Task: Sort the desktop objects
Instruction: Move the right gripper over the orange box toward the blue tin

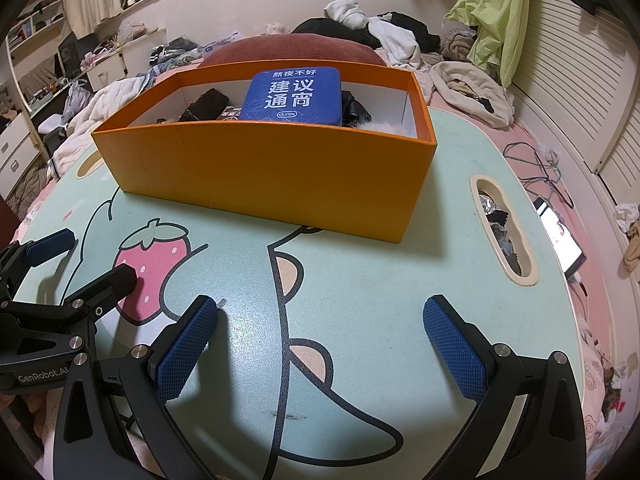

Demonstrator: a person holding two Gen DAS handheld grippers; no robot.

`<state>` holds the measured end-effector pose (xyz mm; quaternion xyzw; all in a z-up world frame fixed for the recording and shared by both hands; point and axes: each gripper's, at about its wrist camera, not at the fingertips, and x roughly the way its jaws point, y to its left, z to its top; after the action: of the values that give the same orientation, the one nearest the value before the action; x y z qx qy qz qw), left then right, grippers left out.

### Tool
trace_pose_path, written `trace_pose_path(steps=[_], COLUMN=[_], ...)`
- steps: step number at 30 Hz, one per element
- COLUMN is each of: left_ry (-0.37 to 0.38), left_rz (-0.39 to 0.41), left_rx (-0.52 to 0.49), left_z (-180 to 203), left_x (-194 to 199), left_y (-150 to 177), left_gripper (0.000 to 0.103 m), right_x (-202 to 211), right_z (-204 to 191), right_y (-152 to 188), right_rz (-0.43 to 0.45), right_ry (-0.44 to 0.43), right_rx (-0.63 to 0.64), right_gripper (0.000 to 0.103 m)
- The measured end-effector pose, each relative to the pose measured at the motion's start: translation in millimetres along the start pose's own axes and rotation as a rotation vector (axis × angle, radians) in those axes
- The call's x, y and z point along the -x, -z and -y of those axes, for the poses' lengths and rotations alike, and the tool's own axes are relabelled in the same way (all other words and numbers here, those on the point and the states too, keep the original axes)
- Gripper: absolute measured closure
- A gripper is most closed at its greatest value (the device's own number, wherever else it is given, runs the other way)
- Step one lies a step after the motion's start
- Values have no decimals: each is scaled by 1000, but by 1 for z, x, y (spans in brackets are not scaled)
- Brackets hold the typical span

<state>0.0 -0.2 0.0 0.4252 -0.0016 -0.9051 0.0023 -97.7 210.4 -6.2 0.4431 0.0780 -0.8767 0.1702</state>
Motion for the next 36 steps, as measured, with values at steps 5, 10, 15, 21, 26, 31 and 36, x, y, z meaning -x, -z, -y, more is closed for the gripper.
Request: trace_pose_path(steps=[5, 10, 15, 21, 26, 31, 36], left_ry=[0, 0, 0, 0, 2, 3, 4], left_rz=[0, 0, 0, 0, 0, 1, 0], left_rx=[0, 1, 0, 1, 2, 3, 4], left_z=[0, 0, 0, 0, 0, 1, 2], left_x=[0, 0, 0, 0, 0, 0, 0], left_y=[0, 0, 0, 0, 0, 0, 0], left_gripper=[0, 0, 0, 0, 0, 0, 0], right_x=[0, 0, 1, 0, 3, 46, 67], right_z=[0, 0, -1, -1, -1, 14, 0], right_y=[-1, -1, -1, -1, -1, 3, -49], right_rz=[0, 0, -1, -1, 7, 217, 352], right_ry=[0, 0, 0, 0, -19, -131, -187], right_rx=[0, 0, 0, 0, -2, -79, -50], right_gripper=[1, 1, 1, 1, 1, 16, 17])
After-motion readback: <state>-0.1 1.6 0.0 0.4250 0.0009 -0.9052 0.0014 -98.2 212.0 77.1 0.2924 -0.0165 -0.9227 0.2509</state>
